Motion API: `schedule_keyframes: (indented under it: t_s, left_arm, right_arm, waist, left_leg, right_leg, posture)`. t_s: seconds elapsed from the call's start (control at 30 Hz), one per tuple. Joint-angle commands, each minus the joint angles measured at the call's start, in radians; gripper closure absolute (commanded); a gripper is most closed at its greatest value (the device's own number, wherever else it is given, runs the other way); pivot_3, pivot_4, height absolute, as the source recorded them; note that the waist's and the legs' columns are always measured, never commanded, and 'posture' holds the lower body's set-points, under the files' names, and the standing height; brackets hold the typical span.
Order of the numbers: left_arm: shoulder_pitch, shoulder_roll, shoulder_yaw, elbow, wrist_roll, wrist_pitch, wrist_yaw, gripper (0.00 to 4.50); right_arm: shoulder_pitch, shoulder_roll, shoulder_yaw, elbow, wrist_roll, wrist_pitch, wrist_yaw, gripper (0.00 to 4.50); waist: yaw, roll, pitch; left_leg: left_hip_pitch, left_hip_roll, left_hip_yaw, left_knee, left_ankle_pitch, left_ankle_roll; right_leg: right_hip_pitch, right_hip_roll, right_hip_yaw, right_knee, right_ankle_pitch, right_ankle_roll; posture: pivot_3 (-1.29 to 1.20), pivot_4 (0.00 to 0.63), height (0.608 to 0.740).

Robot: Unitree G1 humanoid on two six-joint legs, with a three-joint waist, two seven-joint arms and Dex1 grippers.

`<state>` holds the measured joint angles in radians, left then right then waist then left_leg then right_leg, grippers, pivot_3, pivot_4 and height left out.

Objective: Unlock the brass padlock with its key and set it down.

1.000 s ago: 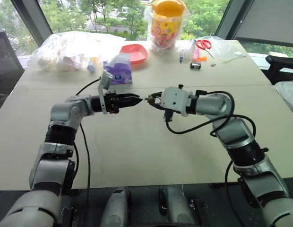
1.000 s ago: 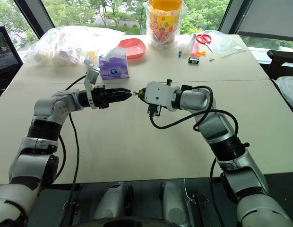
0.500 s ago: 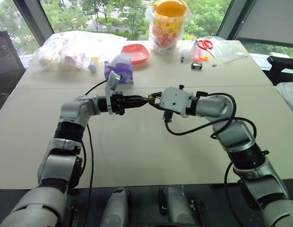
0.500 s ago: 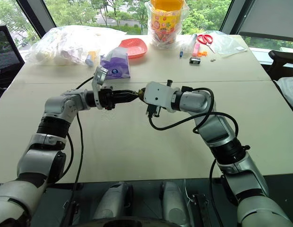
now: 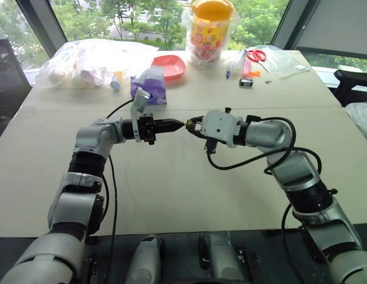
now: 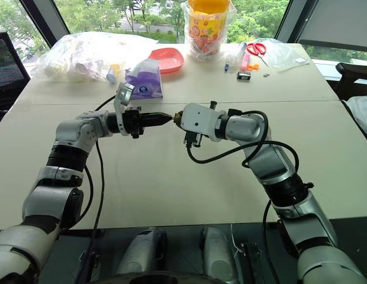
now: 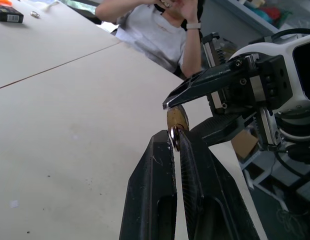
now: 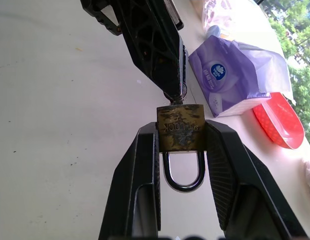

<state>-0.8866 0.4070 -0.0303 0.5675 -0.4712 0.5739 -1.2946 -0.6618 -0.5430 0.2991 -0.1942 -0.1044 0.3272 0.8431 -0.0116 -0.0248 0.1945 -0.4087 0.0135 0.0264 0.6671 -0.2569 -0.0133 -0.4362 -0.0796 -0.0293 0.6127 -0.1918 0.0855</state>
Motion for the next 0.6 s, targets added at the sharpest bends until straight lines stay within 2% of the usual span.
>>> schedule_keyframes:
  t_s: [0.03, 0.2, 0.6]
  left_arm:
    - [-0.004, 0.005, -0.045, -0.043, 0.093, -0.15, 0.019, 4.29]
    - [0.029, 0.022, -0.118, -0.075, 0.187, -0.305, -0.024, 4.29]
    - [0.059, 0.021, -0.173, -0.015, 0.383, -0.819, 0.056, 4.29]
  right_arm:
    - [-0.005, -0.005, -0.01, -0.044, 0.011, -0.014, 0.011, 3.81]
    - [-0.01, 0.0, -0.011, -0.04, 0.013, -0.012, 0.013, 3.81]
    - [-0.008, 0.013, -0.021, -0.042, 0.031, 0.023, 0.015, 3.81]
  waist:
    - [0.002, 0.0, 0.0]
    - [0.0, 0.0, 0.0]
    - [0.002, 0.0, 0.0]
  left_leg:
    - [0.0, 0.0, 0.0, 0.0, 0.0, 0.0]
    - [0.0, 0.0, 0.0, 0.0, 0.0, 0.0]
    - [0.0, 0.0, 0.0, 0.0, 0.0, 0.0]
  right_leg:
    - [0.0, 0.0, 0.0, 0.0, 0.0, 0.0]
    - [0.0, 0.0, 0.0, 0.0, -0.001, -0.002]
    - [0.0, 0.0, 0.0, 0.0, -0.001, -0.002]
  posture:
    - [0.0, 0.15, 0.74]
    - [0.0, 0.15, 0.74]
    - [0.0, 0.15, 0.74]
